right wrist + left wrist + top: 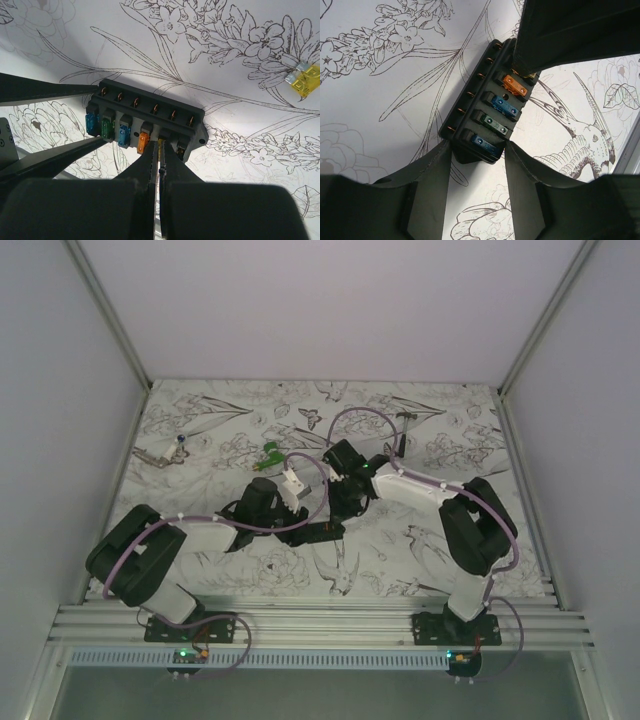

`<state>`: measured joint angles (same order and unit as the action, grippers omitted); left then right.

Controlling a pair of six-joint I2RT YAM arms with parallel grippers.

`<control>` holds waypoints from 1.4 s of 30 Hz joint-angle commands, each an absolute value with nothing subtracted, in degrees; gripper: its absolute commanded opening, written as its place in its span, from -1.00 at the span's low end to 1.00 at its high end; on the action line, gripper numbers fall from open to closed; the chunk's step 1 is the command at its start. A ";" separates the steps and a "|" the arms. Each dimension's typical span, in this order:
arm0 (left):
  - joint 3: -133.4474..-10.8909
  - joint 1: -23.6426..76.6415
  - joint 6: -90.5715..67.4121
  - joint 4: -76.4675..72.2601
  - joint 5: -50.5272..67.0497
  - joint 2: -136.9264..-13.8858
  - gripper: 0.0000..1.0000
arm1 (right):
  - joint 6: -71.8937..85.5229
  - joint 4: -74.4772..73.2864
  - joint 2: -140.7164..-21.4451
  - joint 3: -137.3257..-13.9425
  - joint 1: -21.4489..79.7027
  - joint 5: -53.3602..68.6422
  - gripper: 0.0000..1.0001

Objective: Snap on the fuse box
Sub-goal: Install the fuse at the fuse box base.

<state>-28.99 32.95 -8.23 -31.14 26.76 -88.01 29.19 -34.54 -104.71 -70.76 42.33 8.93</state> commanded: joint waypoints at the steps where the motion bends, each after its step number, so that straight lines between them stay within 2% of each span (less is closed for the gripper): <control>1: -28.72 33.93 -9.29 -27.34 28.14 -91.37 -0.07 | 28.13 -38.83 -112.18 -66.10 43.55 1.59 -1.00; 10: -28.80 33.93 -9.65 -27.08 27.91 -91.65 -0.12 | 27.55 -37.06 -115.09 -56.47 42.33 -0.28 -1.00; 24: -28.87 33.93 -10.44 -25.71 26.38 -91.23 -0.17 | 28.23 -38.63 -114.17 -50.73 46.76 -2.13 -1.00; 33: -26.40 33.93 -11.64 -24.72 25.24 -85.53 -0.16 | 23.49 -38.56 -107.78 -66.15 47.40 -6.51 -1.00; 40: -24.12 34.19 -12.60 -23.38 23.64 -78.66 0.07 | 19.04 -36.01 -106.18 -71.95 48.42 -1.83 -1.00; 42: -23.42 34.19 -12.93 -22.57 22.65 -75.94 0.16 | 18.83 -36.06 -106.12 -72.76 48.67 -1.09 -0.92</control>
<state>-25.02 33.82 -12.01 -25.43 24.03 -79.94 21.93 -33.23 -103.94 -71.46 47.86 -1.08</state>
